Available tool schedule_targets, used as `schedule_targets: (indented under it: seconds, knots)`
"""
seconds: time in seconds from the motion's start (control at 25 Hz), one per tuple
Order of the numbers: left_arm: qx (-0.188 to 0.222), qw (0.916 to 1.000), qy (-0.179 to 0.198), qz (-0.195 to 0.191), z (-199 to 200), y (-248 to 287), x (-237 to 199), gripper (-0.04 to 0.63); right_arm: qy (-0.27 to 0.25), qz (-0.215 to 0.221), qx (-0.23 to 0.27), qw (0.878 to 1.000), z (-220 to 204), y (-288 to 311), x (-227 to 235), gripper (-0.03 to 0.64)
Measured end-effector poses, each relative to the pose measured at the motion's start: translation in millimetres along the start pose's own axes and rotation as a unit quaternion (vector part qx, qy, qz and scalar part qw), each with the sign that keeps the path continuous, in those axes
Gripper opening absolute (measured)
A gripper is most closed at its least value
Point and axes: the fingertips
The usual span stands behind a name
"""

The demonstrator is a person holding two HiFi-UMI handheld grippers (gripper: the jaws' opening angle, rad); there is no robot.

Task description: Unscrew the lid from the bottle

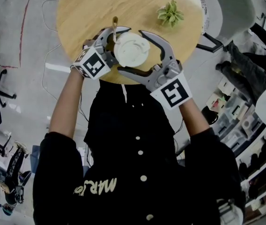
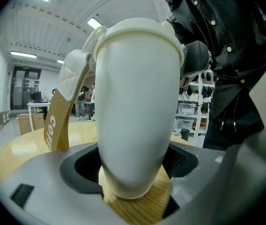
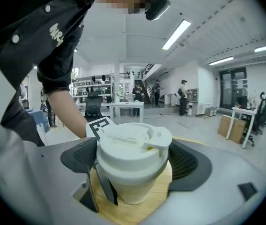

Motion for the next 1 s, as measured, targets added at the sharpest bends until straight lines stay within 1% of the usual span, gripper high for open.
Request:
schedule_targets:
  seconds: [0.04, 0.08, 0.16, 0.2, 0.28, 0.32, 0.44, 0.48, 0.56, 0.68, 0.76, 0.8, 0.88, 0.96, 1.0]
  knots:
    - [0.000, 1.0000, 0.000, 0.000, 0, 0, 0, 0.373, -0.004, -0.012, -0.003, 1.000, -1, 1, 2, 0.471]
    - [-0.001, 1.0000, 0.000, -0.001, 0, 0, 0, 0.373, -0.011, -0.014, -0.003, 1.000, -1, 2, 2, 0.454]
    - [-0.002, 1.0000, 0.000, -0.002, 1, 0, 0, 0.373, -0.027, 0.007, 0.005, 1.000, 1, 2, 1, 0.454]
    - [-0.002, 1.0000, 0.001, -0.003, 1, 0, 0, 0.373, -0.036, 0.029, 0.011, 0.999, 1, 2, 0, 0.454]
    - [-0.002, 1.0000, 0.002, -0.004, 1, 0, 0, 0.373, -0.057, 0.088, 0.024, 0.994, 2, 0, -4, 0.454]
    - [-0.002, 1.0000, 0.002, -0.005, 0, 0, 0, 0.373, -0.068, 0.124, 0.032, 0.989, 2, 0, -7, 0.453]
    - [-0.002, 1.0000, 0.002, -0.005, 0, 0, 0, 0.373, -0.092, 0.221, 0.049, 0.970, 2, -2, -12, 0.451]
    - [-0.001, 1.0000, 0.001, -0.005, 0, 0, 0, 0.373, -0.094, 0.242, 0.052, 0.964, 1, -3, -12, 0.451]
    - [-0.001, 1.0000, -0.001, -0.004, 0, 0, 0, 0.373, -0.091, 0.263, 0.049, 0.959, 0, -4, -12, 0.451]
    - [-0.002, 1.0000, 0.001, -0.005, 0, 0, 0, 0.373, -0.089, 0.254, 0.039, 0.962, -3, -4, -13, 0.451]
    - [-0.003, 1.0000, 0.001, -0.006, 0, -1, 0, 0.373, -0.079, 0.237, 0.029, 0.968, -4, -5, -14, 0.454]
    - [-0.003, 1.0000, 0.001, -0.006, 0, -1, 0, 0.373, -0.070, 0.224, 0.023, 0.972, -4, -7, -15, 0.468]
    - [-0.004, 1.0000, 0.002, -0.007, 1, -1, 0, 0.373, -0.053, 0.177, 0.013, 0.983, -5, -10, -12, 0.479]
    - [-0.004, 1.0000, 0.002, -0.007, 1, -1, 1, 0.373, -0.034, 0.110, 0.008, 0.993, -6, -10, -7, 0.479]
    - [-0.003, 1.0000, 0.002, -0.006, 1, -1, 1, 0.373, -0.024, 0.080, 0.010, 0.996, -5, -10, -5, 0.479]
Point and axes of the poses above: the fingertips, and each gripper's own axes: y forward along the fingers, x to its right, z out of its top, and after that the axes turned 11 degrees about -y, right-handed
